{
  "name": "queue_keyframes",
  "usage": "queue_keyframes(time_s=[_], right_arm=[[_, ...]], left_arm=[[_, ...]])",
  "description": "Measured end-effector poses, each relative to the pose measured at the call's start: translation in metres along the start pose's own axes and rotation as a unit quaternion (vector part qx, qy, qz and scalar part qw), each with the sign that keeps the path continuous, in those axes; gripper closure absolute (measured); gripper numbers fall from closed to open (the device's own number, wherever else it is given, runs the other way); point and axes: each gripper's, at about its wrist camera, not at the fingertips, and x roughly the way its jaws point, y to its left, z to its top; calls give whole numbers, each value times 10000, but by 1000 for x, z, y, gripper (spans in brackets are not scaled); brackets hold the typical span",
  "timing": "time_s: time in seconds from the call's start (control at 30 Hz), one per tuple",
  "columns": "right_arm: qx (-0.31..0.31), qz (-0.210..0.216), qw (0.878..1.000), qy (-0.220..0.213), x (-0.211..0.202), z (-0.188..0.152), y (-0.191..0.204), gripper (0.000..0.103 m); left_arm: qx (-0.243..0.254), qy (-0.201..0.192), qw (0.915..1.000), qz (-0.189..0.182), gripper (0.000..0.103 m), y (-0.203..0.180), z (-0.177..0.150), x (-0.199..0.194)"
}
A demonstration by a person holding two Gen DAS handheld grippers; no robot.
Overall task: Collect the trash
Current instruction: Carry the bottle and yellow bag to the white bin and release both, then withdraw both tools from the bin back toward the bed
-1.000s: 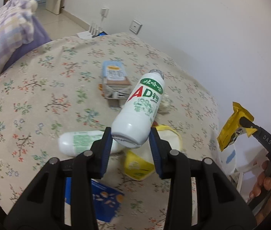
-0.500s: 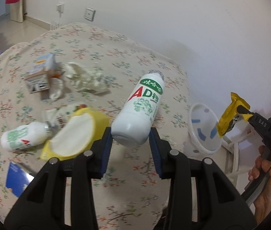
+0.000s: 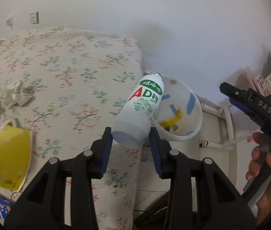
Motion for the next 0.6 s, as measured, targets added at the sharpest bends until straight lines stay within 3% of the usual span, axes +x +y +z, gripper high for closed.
queue_keyframes(time_s=[0.2,0.4,0.43,0.47,0.5,0.6], right_arm=[[12,-533,9985,120,-11,-3,-24,38],[42,-675,9976,160,-16,-5,-41,37],[18,-723,9973,144,-17,-4,-42,36],[-4,-768,9970,129,-17,-4,-43,34],[-25,-801,9967,112,-19,-4,-44,33],[-29,-778,9969,109,-20,-3,-46,32]], left_arm=[[252,196,9995,-50,62,-27,8,27],[418,195,9988,-152,62,-48,16,50],[420,225,9988,-76,54,-49,18,53],[410,301,9987,37,33,-50,19,56],[379,363,9985,162,24,-49,20,59],[272,319,9985,363,21,-46,20,56]])
